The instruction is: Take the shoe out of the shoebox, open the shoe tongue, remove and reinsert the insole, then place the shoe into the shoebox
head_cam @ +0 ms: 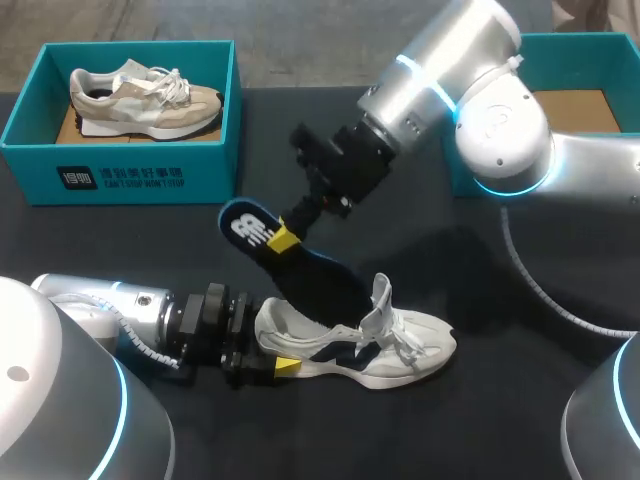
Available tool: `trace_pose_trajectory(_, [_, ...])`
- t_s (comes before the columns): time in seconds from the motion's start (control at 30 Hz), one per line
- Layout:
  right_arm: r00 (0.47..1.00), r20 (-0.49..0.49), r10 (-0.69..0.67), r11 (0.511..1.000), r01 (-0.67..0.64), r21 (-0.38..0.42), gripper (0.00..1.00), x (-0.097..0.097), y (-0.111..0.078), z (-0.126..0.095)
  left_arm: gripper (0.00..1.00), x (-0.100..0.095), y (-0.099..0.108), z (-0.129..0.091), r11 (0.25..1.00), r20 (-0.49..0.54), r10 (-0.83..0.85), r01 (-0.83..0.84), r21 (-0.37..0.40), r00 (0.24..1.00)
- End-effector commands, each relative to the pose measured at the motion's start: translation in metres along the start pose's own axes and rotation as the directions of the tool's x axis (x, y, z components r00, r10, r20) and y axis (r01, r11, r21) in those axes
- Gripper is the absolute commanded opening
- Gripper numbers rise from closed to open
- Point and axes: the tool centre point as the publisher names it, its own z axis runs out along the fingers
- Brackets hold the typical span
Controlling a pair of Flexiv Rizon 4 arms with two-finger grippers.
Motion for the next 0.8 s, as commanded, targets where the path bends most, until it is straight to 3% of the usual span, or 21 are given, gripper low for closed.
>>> trace_pose_trajectory(0.03, [0.998,0.058,0.009,0.998,-0.005,-0.063,0.00,0.019,0.002,-0.023,0.00,0.000,0.000,0.001,1.000,-0.001,0.000,0.000,0.000,1.000])
trace_pose_trajectory(0.17, [0.997,0.079,0.014,0.992,-0.004,-0.127,0.00,0.027,0.011,-0.041,0.00,0.000,0.000,0.001,1.000,-0.001,0.000,0.000,0.000,1.000])
trace_pose_trajectory(0.33, [0.999,0.041,-0.006,0.950,0.019,-0.311,0.00,0.035,0.024,-0.069,0.00,0.000,0.000,0.001,1.000,-0.001,0.000,0.000,0.000,1.000])
trace_pose_trajectory(0.8, [0.999,0.041,-0.006,0.950,0.019,-0.311,0.00,0.035,0.024,-0.069,0.00,0.000,0.000,0.001,1.000,-0.001,0.000,0.000,0.000,1.000])
